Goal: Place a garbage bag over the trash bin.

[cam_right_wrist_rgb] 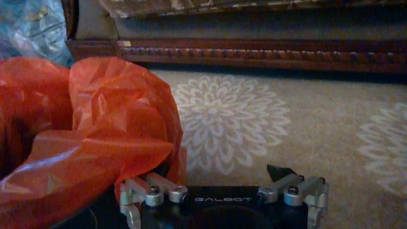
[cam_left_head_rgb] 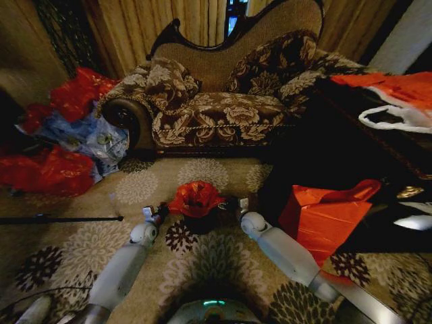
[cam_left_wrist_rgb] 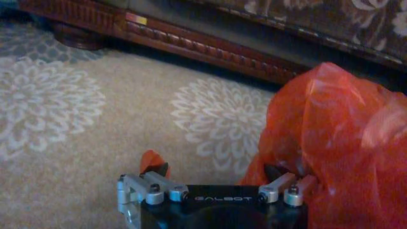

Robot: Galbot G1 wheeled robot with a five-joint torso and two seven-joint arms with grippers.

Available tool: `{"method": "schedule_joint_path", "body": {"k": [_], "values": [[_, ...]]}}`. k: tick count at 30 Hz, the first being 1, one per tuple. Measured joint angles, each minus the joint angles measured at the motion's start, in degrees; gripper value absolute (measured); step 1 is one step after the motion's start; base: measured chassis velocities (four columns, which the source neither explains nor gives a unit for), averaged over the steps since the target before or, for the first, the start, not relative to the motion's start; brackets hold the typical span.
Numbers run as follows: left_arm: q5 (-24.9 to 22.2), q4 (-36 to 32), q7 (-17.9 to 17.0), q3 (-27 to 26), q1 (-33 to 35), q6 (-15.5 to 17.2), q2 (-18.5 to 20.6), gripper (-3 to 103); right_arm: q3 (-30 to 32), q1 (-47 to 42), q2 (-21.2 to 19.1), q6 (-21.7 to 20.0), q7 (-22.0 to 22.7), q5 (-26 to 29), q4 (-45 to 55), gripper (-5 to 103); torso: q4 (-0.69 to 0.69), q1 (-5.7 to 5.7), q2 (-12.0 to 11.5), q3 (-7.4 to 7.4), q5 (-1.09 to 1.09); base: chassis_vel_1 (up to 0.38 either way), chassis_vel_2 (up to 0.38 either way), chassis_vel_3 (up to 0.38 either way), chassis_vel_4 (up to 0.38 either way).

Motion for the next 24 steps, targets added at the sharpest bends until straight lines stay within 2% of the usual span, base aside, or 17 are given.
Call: {"method": "schedule_joint_path", "body": {"k": [2, 4, 10, 16, 19, 20, 22, 24], "values": [[-3.4, 1.0, 0.6, -1.1, -0.6, -0.6, 0.1, 100, 0.1, 0.1, -0.1, -0.1, -0.1, 0.1, -0.4, 100, 0.01, 0.0, 0.0, 0.0, 0.01, 0.0, 0.0, 0.0, 0.0], [-4.4, 1.5, 1.3, -1.5, -0.7, -1.1, 0.1, 100, 0.2, 0.1, -0.2, -0.2, -0.3, 0.0, -0.6, 100, 0.01, 0.0, 0.0, 0.0, 0.0, 0.0, 0.0, 0.0, 0.0], [-8.7, 2.6, 6.9, -3.8, -0.1, -3.6, 0.5, 100, 0.2, 0.4, 0.5, -0.3, -0.6, -0.2, -2.1, 100, 0.02, 0.0, 0.0, 0.0, 0.0, 0.0, 0.0, 0.0, 0.0], [-12.2, 2.3, 8.4, -6.3, 1.5, -4.1, 0.7, 100, 0.4, 0.1, 0.8, -0.2, 0.8, 0.6, -1.2, 100, 0.01, 0.0, 0.0, 0.0, 0.0, 0.0, 0.0, 0.0, 0.0], [-14.2, 0.1, 11.3, -9.6, 4.2, -4.2, 1.5, 100, 0.3, -0.1, 0.2, -0.2, 2.2, 1.6, 0.3, 100, 0.01, 0.0, 0.0, 0.0, -0.01, 0.0, 0.0, 0.0, 0.0], [-14.2, 0.1, 11.3, -9.6, 4.2, -4.2, 1.5, 100, 0.3, -0.1, 0.2, -0.2, 2.2, 1.6, 0.3, 100, 0.01, 0.0, 0.0, 0.0, -0.01, 0.0, 0.0, 0.0, 0.0], [-14.5, -3.3, 14.4, -12.1, 7.0, -3.9, 2.5, 100, 0.5, -0.1, 0.1, -0.3, 3.2, 2.3, 1.0, 100, 0.03, 0.0, 0.0, 0.0, 0.02, 0.0, 0.0, 0.0, 0.0], [-14.5, -4.7, 15.2, -13.0, 8.2, -3.5, 2.8, 100, 0.7, -0.1, 0.0, -0.4, 3.5, 2.4, 1.2, 100, 0.04, 0.0, 0.0, 0.0, 0.02, 0.0, 0.0, 0.0, 0.0]]}}
